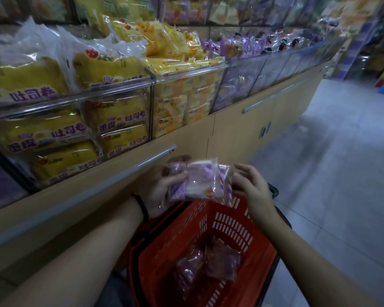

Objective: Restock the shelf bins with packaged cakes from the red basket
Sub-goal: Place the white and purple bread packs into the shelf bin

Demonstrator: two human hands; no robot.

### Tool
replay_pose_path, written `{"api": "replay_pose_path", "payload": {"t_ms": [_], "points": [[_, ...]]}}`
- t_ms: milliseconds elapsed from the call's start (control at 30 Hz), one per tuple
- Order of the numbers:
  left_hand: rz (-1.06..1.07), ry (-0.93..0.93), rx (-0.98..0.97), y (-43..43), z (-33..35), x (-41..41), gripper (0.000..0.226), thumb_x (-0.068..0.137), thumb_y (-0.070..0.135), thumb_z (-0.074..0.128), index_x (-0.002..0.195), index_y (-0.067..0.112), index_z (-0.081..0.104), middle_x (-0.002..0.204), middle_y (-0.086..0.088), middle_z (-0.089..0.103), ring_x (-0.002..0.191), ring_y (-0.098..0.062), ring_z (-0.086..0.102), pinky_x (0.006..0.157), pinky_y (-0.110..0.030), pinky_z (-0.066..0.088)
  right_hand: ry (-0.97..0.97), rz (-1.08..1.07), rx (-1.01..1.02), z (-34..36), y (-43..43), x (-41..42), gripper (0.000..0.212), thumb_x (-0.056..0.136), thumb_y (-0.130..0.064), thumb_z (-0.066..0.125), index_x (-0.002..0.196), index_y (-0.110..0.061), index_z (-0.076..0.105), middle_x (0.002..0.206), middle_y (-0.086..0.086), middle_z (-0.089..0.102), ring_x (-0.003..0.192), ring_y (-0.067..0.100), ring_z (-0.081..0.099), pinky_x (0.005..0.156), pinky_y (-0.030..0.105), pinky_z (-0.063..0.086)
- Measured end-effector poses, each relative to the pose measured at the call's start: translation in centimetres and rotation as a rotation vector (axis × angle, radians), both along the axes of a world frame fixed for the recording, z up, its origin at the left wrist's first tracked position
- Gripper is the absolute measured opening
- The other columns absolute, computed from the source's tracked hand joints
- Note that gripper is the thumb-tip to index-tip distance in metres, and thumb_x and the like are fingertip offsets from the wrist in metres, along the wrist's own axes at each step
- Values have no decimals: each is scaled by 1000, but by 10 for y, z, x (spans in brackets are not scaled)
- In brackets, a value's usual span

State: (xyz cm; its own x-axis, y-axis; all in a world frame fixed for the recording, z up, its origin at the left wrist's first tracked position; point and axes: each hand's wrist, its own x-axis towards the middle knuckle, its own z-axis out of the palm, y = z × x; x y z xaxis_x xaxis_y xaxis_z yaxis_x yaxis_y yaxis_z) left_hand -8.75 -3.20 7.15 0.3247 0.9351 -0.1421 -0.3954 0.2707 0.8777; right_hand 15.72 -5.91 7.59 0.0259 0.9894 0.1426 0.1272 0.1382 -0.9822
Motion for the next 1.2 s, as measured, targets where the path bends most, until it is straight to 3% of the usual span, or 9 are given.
{"api": "replay_pose_path", "payload": {"t_ms": [67, 133, 200, 300, 467, 667, 867, 1100, 1200], "points": [[-45, 16, 68, -5, 0, 4, 60, 80, 15, 76, 138, 12, 62, 136, -21, 65, 128, -41, 60, 110, -55, 47, 278, 134, -325, -11, 9, 3, 58, 80, -48, 78, 128, -19, 67, 127, 14, 71, 112, 37, 72, 100, 63, 55], [-57, 1, 126, -11, 5, 7, 49, 88, 3, 65, 135, 19, 66, 137, -18, 65, 121, -36, 65, 102, -51, 52, 331, 255, -442, -11, 8, 4, 43, 88, -36, 74, 124, -12, 71, 119, 19, 74, 100, 39, 75, 89, 55, 62], [-75, -24, 119, -12, 6, 9, 51, 93, 1, 58, 138, 26, 64, 141, -14, 63, 121, -33, 65, 104, -51, 50, 356, 272, -438, -8, 5, 2, 31, 95, -27, 67, 121, -10, 71, 109, 17, 77, 84, 32, 77, 67, 39, 64], [-93, 1, 57, -9, 8, 8, 38, 95, 14, 65, 125, 35, 74, 135, -15, 67, 113, -31, 69, 101, -52, 52, 327, 182, -302, -7, 2, 2, 29, 102, -27, 62, 124, -10, 69, 115, 20, 76, 100, 41, 75, 84, 52, 62], [34, 102, 21, 0, 8, -7, 46, 97, 18, 64, 140, 34, 59, 130, -9, 70, 76, -25, 75, 54, -39, 62, 427, -82, -114, 0, 7, 15, 38, 94, -26, 74, 122, -3, 65, 110, 22, 76, 93, 38, 75, 84, 51, 61], [202, 293, -2, 5, -3, -14, 86, 60, 50, 94, 132, 15, 63, 117, -15, 76, 106, -40, 73, 93, -57, 54, 579, -73, -100, 3, 12, 36, 44, 85, 11, 71, 127, 14, 56, 104, 23, 71, 93, 39, 69, 89, 51, 60], [210, 350, -24, 8, -9, -7, 52, 85, 34, 79, 129, 10, 62, 106, -10, 79, 94, -27, 77, 73, -40, 61, 648, 98, -60, 19, 0, 38, 23, 86, -9, 71, 107, -1, 71, 97, 14, 77, 84, 25, 75, 68, 37, 62], [3, 407, -75, -5, -4, 13, 59, 94, 64, 50, 120, 14, 70, 110, -10, 78, 88, -23, 77, 68, -33, 59, -512, 35, 187, -1, 0, 21, 16, 98, -54, 62, 98, -46, 76, 85, -2, 75, 74, 9, 68, 66, 41, 56], [-179, 456, -65, -15, -6, 25, 59, 92, 66, 43, 111, 17, 70, 99, -4, 79, 81, -16, 77, 63, -26, 59, -756, 60, 164, 0, -2, 8, 45, 81, -77, 65, 111, -44, 69, 86, -10, 70, 75, 4, 64, 66, 32, 55]]}}
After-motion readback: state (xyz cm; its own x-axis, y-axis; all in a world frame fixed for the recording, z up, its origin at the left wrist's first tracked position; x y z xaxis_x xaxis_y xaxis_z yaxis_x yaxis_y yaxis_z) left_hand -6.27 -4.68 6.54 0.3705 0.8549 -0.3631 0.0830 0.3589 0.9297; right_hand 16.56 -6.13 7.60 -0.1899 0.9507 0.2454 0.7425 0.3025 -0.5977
